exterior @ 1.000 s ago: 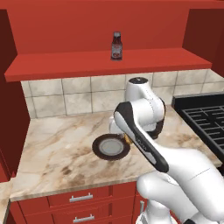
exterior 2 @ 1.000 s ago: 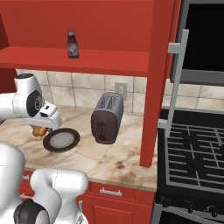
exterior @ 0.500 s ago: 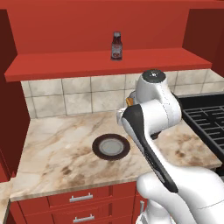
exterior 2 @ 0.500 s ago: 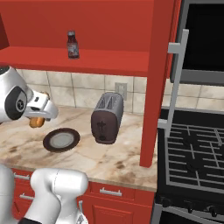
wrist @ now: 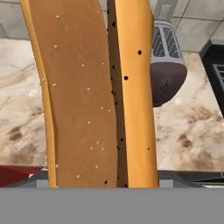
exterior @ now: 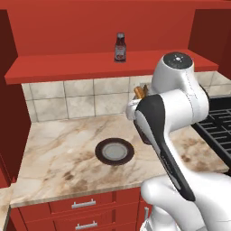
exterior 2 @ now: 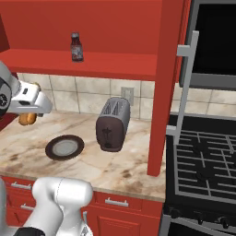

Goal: Move the hot dog bun to the plate on the dining table and place the condiment next to that plate. Then navigate to the fridge and take the sausage and place it on the plate as well.

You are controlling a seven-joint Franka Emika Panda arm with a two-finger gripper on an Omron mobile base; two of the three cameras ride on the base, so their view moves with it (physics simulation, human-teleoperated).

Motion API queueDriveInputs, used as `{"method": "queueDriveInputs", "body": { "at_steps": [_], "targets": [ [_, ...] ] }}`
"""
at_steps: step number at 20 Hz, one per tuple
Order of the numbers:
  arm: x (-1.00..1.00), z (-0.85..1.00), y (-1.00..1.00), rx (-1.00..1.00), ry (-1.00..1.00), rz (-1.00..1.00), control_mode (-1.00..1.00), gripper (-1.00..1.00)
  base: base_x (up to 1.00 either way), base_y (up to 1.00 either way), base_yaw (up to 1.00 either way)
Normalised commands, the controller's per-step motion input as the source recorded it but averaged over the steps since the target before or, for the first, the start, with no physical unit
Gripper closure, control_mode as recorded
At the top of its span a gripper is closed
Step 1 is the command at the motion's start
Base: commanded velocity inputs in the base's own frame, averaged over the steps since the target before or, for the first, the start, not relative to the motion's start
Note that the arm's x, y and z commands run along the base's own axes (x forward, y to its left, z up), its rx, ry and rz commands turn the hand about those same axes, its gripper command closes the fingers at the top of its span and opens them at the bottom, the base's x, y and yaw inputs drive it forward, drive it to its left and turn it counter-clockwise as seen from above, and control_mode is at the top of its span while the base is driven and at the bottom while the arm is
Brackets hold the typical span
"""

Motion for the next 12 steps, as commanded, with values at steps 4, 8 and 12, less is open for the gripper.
{"method": "queueDriveInputs", "body": {
  "at_steps": [4,8,12],
  "targets": [
    [0.00,0.00,0.00,0.00,0.00,0.00,1.00,1.00,-0.64,0.03,0.06],
    [0.00,0.00,0.00,0.00,0.00,0.00,1.00,1.00,-0.98,-0.06,0.09],
    [0.00,0.00,0.00,0.00,0.00,0.00,1.00,1.00,-1.00,-0.18,0.40]
  ]
}}
